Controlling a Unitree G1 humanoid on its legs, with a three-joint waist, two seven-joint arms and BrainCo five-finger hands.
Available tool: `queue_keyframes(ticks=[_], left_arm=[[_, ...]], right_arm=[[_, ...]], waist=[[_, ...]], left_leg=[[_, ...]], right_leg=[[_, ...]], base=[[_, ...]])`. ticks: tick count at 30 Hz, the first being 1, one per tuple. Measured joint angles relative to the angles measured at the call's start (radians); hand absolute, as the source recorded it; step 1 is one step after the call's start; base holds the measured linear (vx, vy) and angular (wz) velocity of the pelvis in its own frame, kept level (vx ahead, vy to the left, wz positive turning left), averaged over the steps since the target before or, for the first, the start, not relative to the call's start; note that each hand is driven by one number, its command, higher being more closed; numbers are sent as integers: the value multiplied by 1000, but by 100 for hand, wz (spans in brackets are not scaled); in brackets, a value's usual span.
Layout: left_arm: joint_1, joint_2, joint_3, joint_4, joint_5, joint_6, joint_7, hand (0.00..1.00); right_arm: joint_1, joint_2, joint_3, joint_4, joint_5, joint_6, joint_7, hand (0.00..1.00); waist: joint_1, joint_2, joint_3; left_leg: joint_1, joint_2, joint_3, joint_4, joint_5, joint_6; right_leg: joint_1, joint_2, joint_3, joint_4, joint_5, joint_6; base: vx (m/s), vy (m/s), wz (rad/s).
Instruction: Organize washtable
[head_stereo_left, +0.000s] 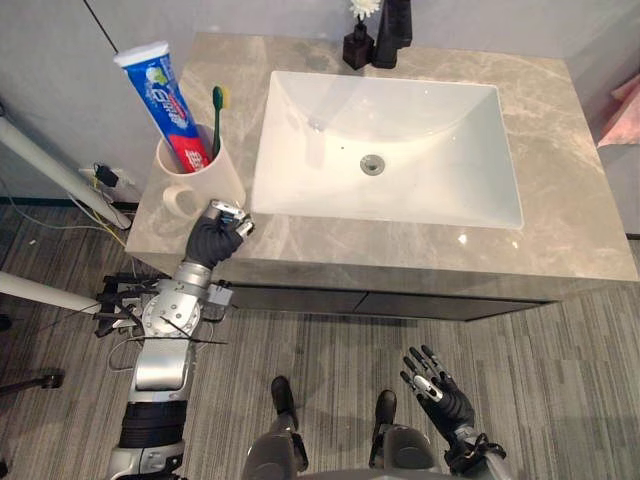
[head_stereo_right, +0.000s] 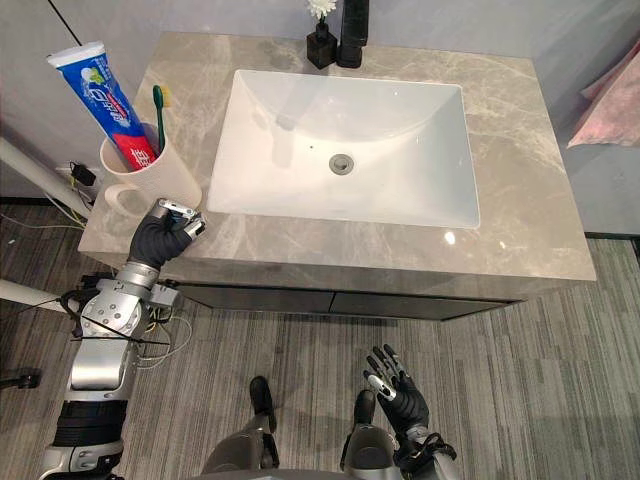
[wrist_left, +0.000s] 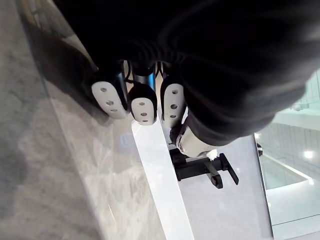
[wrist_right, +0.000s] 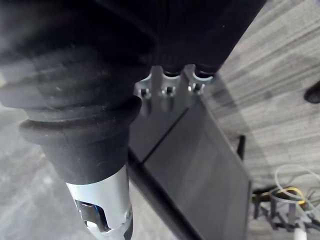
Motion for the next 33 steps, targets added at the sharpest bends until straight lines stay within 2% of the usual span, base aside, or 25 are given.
queue_keyframes(ticks=[14,33], left_arm=[[-139,94,-67,87,-66,8,7,100],[-235,122,-84,165,-66,27,27,100]], right_arm=[[8,-2,29,0,0,0,0,0],[12,-2,35,0,0,0,0,0]], waist=[[-2,0,0],[-2,0,0]], left_leg=[[3,0,7,0,4,6],[3,-1,6,1,5,6]], right_leg=[[-2,-1,4,0,0,0],[-1,-1,3,0,0,0]], base=[[0,0,-1],[0,0,0]])
